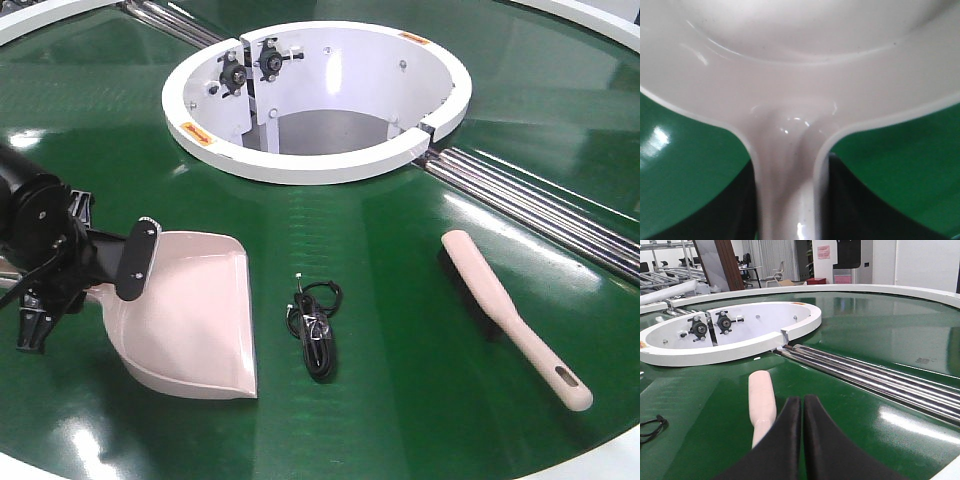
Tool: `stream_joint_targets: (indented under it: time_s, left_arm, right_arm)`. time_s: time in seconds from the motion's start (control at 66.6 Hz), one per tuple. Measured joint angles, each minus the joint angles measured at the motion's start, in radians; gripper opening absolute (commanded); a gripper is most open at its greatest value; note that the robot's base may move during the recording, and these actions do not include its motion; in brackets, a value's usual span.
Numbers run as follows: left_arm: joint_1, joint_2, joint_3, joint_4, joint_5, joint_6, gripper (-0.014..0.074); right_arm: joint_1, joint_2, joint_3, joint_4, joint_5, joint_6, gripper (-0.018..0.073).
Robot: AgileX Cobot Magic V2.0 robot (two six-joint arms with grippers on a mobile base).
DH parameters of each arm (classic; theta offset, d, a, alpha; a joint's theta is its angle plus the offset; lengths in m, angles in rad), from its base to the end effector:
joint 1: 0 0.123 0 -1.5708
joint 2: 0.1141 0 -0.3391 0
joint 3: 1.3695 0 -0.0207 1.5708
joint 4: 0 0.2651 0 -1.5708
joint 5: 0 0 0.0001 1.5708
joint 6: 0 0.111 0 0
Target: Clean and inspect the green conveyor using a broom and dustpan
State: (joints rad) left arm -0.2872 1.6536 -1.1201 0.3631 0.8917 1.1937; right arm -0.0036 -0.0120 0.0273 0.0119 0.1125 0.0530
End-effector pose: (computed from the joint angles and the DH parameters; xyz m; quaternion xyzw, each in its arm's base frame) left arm 0.3370 -0.0675 0.2568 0.7301 0.6561 0.1873 0.0358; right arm 0.0365 0.0000 0.1926 0.0242 0.7209 0.0217 0.6923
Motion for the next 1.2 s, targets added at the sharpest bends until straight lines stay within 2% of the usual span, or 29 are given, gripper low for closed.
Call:
stream_joint_targets:
  time_s: [0.3, 1.202]
  left_arm:
    - [-0.029, 0.009, 0.000, 0.012, 0.025, 0.003, -0.0006]
    - [-0.031, 0.009, 0.000, -0.014, 0.043, 0.003, -0.0006]
  right_arm:
    - [0.000, 0.000, 0.000, 0.000, 0.000, 0.000, -0.0008]
    - [0.000, 0.000, 0.000, 0.000, 0.000, 0.000, -0.0008]
